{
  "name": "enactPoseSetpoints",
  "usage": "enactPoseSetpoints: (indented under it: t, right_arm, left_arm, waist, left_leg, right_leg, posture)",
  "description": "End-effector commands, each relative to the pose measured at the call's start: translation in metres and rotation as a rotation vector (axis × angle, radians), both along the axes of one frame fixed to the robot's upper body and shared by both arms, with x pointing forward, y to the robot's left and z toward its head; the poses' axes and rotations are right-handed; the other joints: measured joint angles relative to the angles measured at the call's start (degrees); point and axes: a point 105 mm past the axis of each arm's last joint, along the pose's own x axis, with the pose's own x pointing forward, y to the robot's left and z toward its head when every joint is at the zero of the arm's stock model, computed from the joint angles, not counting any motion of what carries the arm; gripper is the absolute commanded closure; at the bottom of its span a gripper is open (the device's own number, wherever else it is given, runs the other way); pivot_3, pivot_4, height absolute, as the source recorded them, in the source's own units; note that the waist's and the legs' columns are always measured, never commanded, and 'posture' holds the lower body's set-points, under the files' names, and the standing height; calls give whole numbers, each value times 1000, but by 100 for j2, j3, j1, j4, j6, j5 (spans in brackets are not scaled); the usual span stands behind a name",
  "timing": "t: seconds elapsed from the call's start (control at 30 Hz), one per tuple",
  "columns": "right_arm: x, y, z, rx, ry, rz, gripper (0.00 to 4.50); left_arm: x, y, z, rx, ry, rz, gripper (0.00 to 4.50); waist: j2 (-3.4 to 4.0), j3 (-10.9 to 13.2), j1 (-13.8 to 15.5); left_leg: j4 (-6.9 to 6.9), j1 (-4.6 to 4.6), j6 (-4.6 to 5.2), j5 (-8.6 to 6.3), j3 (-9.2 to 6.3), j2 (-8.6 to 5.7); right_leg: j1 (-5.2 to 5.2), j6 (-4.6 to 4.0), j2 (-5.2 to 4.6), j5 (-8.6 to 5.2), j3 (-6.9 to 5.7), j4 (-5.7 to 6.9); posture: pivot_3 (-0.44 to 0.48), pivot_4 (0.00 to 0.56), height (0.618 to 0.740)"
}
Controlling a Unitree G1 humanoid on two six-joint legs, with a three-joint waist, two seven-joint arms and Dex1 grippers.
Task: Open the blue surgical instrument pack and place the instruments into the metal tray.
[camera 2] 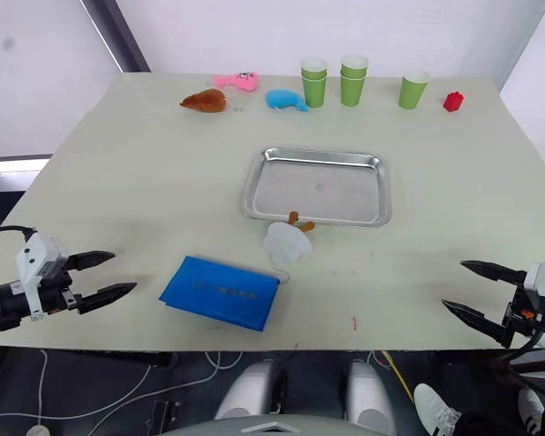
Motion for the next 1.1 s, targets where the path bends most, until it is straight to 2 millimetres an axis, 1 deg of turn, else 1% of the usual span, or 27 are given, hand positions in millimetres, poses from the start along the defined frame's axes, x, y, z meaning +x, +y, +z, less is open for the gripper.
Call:
enactPoseSetpoints:
  t: [0.03,0.17,0.23,0.27,0.33,0.37,0.4,0.43,0.47,0.53,0.57,0.6,0.63,0.67,0.7,0.73,0.87,1.1]
  right_arm:
    - [5,15,2,-14,-26,17,143]
    - [12,36,-2,-36,-42,43,143]
    - [17,49,-2,-26,-58,61,0]
    - [19,55,-3,-25,-57,67,0]
    - [21,66,-5,2,-37,90,0]
    - [23,70,-7,18,-27,95,0]
    - [24,73,-9,26,-19,99,0]
    - [25,76,-11,21,-14,113,519]
    - [25,80,-14,12,-8,133,863]
    - [27,88,-15,8,-5,156,1774]
    - [29,92,-15,13,-7,163,2346]
    - [30,97,-14,15,-10,172,2561]
    - [31,102,-15,12,-12,187,3218]
    - [32,109,-15,10,-14,206,3728]
    - [32,114,-15,12,-16,220,4009]
    - [33,119,-17,7,-12,235,4456]
    - [35,134,-21,-32,3,280,4456]
    - [35,165,-18,-40,26,368,4456]
  left_arm:
    - [4,-2,7,6,-17,-54,0]
    - [7,-6,8,-10,-3,-112,0]
    - [7,-9,6,-14,13,-145,517]
    - [7,-9,4,-9,23,-164,821]
    - [7,-12,-1,6,43,-208,1673]
    - [9,-13,-3,4,47,-224,2250]
    - [11,-15,-3,-7,50,-238,2554]
    - [12,-18,-3,-16,52,-253,3192]
    - [13,-20,-3,-18,56,-273,3711]
    - [13,-23,-5,-12,73,-319,4500]
    - [13,-25,-6,-11,79,-338,4500]
    - [14,-27,-7,-14,83,-353,4500]
    - [15,-30,-7,-26,86,-368,4500]
    - [16,-34,-7,-39,91,-388,4500]
    - [16,-38,-8,-50,98,-407,4500]
    - [17,-41,-10,-57,110,-427,4500]
    - [18,-50,-16,-68,136,-472,4500]
    - [22,-60,-23,-75,155,-505,4500]
  waist:
    - [0,0,0]
    - [0,1,0]
    - [0,1,-16]
    - [0,1,-24]
    - [1,1,-23]
    - [1,1,-20]
    - [1,1,-16]
    - [-1,2,-11]
    - [-2,3,3]
    - [-2,3,3]
    - [-2,3,2]
    - [-2,3,0]
    - [-4,4,0]
    - [-4,4,0]
    - [-4,4,-1]
    - [-3,4,-2]
    - [-5,4,-5]
    - [-5,4,-6]
  left_leg:
    - [0,0,0,0,0,0]
    - [-2,-4,0,0,-1,-1]
    - [-2,-4,0,0,-1,-1]
    - [-3,-4,0,0,-1,0]
    - [-2,-4,0,0,0,0]
    - [-2,-4,0,0,0,-1]
    - [-2,-5,0,0,2,-1]
    - [-2,-5,0,0,3,0]
    - [-1,-6,0,0,4,-1]
    - [0,-7,0,0,9,0]
    - [0,-8,0,0,10,0]
    - [-1,-8,0,0,10,0]
    - [-1,-7,0,0,10,0]
    - [-1,-8,0,0,10,1]
    - [0,-9,0,0,9,1]
    - [0,-8,0,0,9,1]
    - [0,-10,0,0,6,2]
    - [0,-10,0,0,-2,4]
  right_leg:
    - [-1,0,0,1,2,0]
    - [-4,0,3,1,2,0]
    - [-4,0,4,1,3,0]
    - [-4,0,7,1,3,0]
    - [-4,0,8,1,4,1]
    - [-4,0,10,1,4,1]
    - [-4,0,12,1,3,1]
    - [-4,0,12,1,4,1]
    - [-4,-1,14,1,3,1]
    - [-4,-1,15,1,2,1]
    - [-4,-1,16,1,1,1]
    - [-4,-1,16,1,2,1]
    - [-4,-1,16,1,2,1]
    - [-4,-1,19,1,2,1]
    - [-4,-1,21,1,1,2]
    - [-5,-1,21,1,1,3]
    - [-5,-1,24,1,1,4]
    - [-6,-1,28,1,0,4]
  posture:
    - [0,150,739]
    - [0,150,739]
    - [0,150,739]
    - [0,150,739]
    - [0,150,739]
    - [0,150,739]
    - [0,150,739]
    - [0,150,739]
    - [0,150,739]
    - [0,150,739]
    - [0,150,739]
    - [0,150,739]
    - [0,150,739]
    - [0,150,739]
    - [0,150,739]
    - [0,150,739]
    - [0,150,739]
    - [0,150,739]
